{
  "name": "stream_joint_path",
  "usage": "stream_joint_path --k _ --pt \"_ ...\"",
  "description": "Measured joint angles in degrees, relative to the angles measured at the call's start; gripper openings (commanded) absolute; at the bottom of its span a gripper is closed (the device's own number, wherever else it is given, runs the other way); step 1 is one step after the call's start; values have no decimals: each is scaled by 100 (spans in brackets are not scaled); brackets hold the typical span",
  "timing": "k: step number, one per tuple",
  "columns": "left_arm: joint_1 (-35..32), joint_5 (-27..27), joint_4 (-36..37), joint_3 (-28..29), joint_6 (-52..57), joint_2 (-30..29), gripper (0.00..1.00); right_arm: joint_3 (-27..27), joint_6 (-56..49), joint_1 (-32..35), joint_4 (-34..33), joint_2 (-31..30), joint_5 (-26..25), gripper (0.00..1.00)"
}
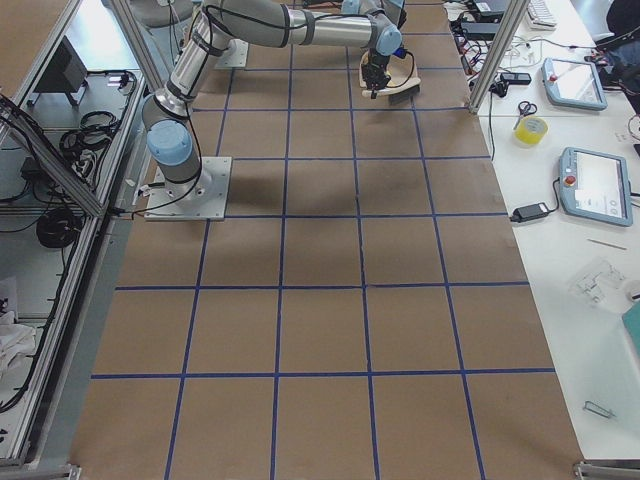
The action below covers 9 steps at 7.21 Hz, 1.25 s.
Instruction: Sweep and dump trash into bin
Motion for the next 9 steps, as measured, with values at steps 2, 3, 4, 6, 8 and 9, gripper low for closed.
stream_joint_path --k 2,3,4,6,8,9 --pt "0 -3 8 -10 0 3 0 0 1084 170 3 -14 519 0" --pt "0 -3 12 -14 0 3 0 -6 1694 234 -24 -25 809 0" --pt "0 -5 14 -16 0 3 0 -11 2193 295 -88 -31 1046 0" --pt "0 -13 15 -23 0 3 0 -29 2765 364 -221 -77 1381 0" --pt "0 -27 18 -26 2 3 0 -38 2939 379 -338 -115 1480 0" --pt "0 -36 21 -26 6 5 0 -27 2867 381 -325 -117 1385 0"
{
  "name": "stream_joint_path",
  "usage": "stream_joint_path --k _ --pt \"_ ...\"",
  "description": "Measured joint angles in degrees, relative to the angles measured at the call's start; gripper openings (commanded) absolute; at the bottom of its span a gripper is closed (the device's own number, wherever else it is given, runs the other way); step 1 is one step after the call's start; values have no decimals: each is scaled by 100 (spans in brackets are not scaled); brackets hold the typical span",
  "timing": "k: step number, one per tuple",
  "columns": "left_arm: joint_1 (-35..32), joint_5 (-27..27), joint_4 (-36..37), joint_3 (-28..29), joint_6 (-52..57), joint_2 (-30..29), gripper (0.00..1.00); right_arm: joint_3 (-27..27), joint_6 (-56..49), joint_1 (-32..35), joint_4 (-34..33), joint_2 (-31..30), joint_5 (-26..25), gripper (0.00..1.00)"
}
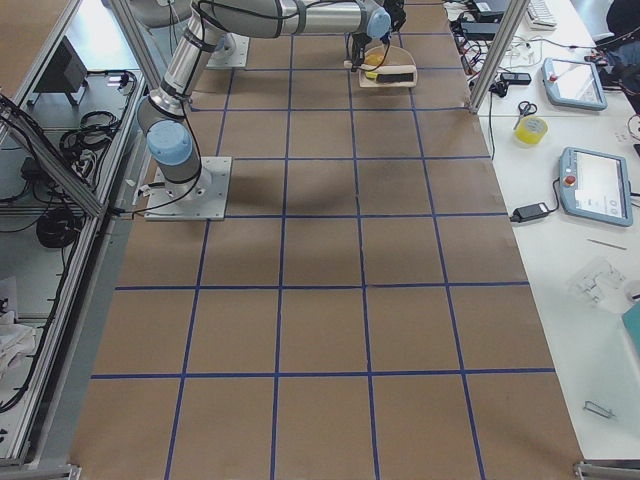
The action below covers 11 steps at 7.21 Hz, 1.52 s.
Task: Sweep and dump trash into bin
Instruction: 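Return the brush to its spot with the right gripper while the left lifts the dustpan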
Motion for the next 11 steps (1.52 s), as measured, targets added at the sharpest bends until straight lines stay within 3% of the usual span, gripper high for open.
stream_joint_path --k 3,6,11 --pt "9 -24 20 -14 60 4 0 74 -333 -77 277 -36 -453 0" --pt "40 -44 29 -30 97 14 0 331 -653 -643 558 -405 -550 0" --pt "213 -413 21 -57 163 73 0 1912 -1850 -2548 583 -1775 -494 0"
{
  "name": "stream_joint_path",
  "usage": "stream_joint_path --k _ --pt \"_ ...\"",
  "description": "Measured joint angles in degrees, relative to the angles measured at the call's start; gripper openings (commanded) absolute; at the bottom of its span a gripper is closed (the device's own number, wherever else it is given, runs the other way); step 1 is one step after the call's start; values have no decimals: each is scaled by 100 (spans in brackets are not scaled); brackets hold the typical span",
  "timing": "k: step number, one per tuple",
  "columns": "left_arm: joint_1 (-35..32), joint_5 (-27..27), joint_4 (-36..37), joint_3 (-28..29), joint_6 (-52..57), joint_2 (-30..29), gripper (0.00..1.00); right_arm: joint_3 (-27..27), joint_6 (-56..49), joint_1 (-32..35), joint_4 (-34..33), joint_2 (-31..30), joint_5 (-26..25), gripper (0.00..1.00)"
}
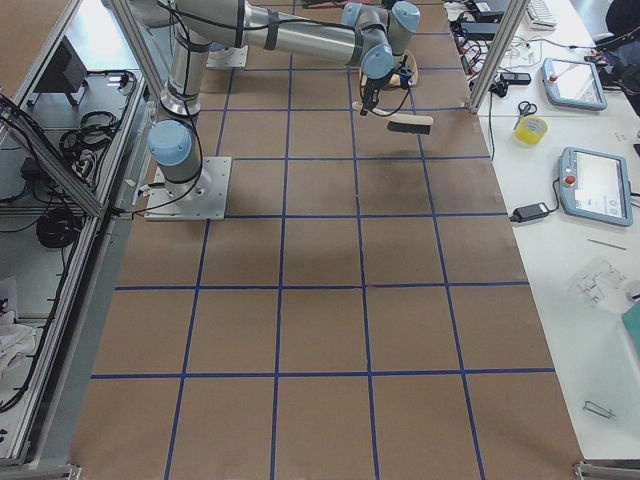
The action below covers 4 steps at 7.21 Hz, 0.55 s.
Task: Sweep and dump trash into bin
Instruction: 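Return the brush to its spot with the right gripper while the left lifts the dustpan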
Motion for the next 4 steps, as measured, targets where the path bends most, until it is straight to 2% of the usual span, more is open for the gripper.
stream_joint_path --k 4 --pt "436 -173 -253 -13 352 250 0 1263 -1851 -1756 -643 -736 -123 0"
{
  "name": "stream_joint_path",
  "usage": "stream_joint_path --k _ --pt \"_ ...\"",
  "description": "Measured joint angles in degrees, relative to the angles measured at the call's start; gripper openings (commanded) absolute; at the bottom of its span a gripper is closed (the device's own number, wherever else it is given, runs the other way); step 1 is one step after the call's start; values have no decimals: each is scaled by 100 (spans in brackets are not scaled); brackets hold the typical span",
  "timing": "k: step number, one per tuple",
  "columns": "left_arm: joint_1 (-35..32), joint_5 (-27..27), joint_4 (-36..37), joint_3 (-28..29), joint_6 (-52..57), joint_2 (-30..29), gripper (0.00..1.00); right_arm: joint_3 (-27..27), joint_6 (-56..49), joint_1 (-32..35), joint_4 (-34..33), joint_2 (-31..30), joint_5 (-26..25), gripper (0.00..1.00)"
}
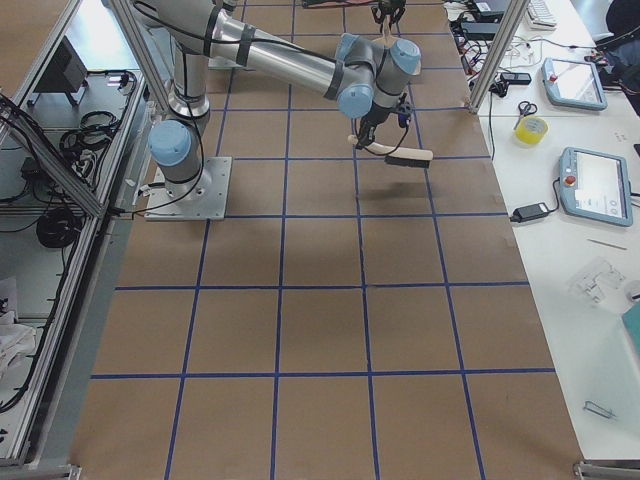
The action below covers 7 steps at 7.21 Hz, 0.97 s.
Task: Sweep and dump trash into bin
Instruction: 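Return the brush to its spot with the right gripper while the left lifts the dustpan, then move the dustpan with the left gripper over the black bin and tip it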
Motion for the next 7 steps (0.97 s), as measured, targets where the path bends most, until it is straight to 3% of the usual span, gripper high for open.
stream_joint_path --k 3,7 --pt "670 18 -671 45 1104 408 0 893 -1213 -776 -1222 -142 -317 0" --pt "2056 32 -1391 260 2990 866 0 999 -1327 -885 -1487 -32 -244 0"
